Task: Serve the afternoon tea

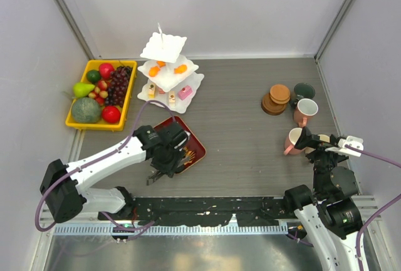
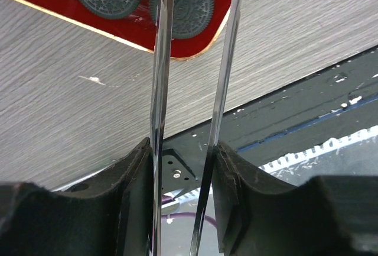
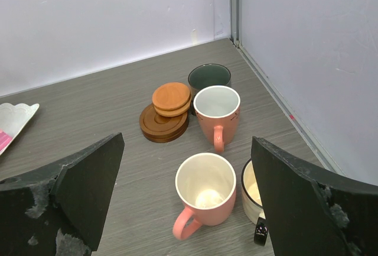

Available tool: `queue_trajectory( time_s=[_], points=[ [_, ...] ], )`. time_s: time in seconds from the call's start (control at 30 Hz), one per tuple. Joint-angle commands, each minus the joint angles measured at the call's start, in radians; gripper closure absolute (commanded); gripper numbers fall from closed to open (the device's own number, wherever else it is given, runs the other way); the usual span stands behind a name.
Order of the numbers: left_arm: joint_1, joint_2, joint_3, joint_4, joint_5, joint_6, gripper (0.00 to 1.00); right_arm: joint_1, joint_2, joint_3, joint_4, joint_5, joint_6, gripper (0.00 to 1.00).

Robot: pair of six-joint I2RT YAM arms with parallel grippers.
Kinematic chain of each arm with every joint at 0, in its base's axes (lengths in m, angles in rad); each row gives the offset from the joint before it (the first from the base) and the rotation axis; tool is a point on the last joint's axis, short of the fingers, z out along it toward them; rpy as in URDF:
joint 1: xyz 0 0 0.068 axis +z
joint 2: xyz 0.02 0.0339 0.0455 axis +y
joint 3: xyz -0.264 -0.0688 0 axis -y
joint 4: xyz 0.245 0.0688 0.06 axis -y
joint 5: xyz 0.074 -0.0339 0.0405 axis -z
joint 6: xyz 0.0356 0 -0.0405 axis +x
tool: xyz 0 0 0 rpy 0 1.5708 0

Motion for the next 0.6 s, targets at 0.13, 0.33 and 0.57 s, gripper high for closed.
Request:
queue_trajectory(
  time_s=[0.13,0.33,0.57],
  points=[
    [0.003,0.029,0.051,-0.058,-0.169,0.033,0.63,0.006,0.009,0.001,0.041,0.016,-0.015,0.04],
    [0.073,0.092,0.105,0.000,-0.176,0.088,0.63,0.006,0.009,0.001,0.041,0.016,-0.017,0.05],
    [0.130,0.128,0.157,0.005,-0.151,0.121,0.59,0.005,0.006,0.001,0.041,0.014,-0.015,0.05]
  ],
)
